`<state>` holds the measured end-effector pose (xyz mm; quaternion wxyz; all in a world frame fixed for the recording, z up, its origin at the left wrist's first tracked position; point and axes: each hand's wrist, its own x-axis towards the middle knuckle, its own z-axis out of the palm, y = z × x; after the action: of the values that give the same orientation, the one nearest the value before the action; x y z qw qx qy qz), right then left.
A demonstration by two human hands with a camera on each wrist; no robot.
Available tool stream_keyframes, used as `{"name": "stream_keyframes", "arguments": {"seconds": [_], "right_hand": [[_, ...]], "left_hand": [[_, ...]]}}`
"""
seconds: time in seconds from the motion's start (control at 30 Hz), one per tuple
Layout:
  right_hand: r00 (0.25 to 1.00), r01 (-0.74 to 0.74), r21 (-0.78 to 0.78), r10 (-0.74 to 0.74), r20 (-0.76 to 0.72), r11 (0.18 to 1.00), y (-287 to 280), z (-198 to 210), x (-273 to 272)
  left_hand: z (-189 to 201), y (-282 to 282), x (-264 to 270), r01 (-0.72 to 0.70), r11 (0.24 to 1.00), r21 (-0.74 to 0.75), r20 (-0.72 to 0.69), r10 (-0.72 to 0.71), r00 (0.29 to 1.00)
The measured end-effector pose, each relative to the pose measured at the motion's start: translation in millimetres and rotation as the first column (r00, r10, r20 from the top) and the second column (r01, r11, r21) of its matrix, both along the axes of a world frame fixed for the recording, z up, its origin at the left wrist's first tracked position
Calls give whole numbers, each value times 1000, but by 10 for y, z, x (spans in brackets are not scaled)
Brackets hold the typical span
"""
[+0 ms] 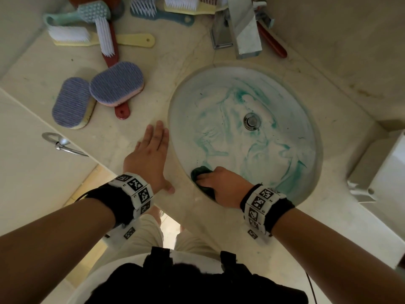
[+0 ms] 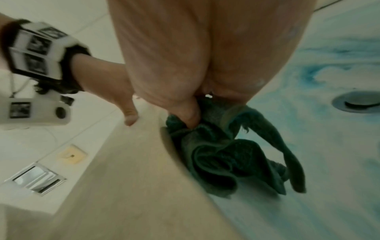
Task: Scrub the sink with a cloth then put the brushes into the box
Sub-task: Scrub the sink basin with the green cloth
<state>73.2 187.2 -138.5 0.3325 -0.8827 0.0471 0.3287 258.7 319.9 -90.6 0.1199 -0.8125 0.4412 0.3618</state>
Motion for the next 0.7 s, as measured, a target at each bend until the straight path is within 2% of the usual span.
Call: {"name": "stream_keyframes", "arguments": {"seconds": [0.07,0.2,0.33,0.4,0.53,0.7], "right_hand": [[999,-44,-1,44,31,999,14,21,6],[997,-39,-36,36,-66,999,-104,-11,64],[980,83,-17,-84,-182,996,-157,-17,117],[984,108,-8,-108,-142,994,-126,18,111],[997,-2,6,2,-82,1000,-61,-4,81],[991,-50,-8,49,-124,999,-143,35,153]], "left_hand": [[-7,-2,1,2,1000,3,-1,-2,1000],[-4,-10,1,-2,1000,8,2,2,1000],[0,-12,3,-1,1000,12,11,1,1000],[-2,-9,8,0,1000,11,11,0,1000],[-2,-2,3,-1,1000,10,4,1,1000],[0,-2,-3,-6,1000,17,6,6,1000]]}}
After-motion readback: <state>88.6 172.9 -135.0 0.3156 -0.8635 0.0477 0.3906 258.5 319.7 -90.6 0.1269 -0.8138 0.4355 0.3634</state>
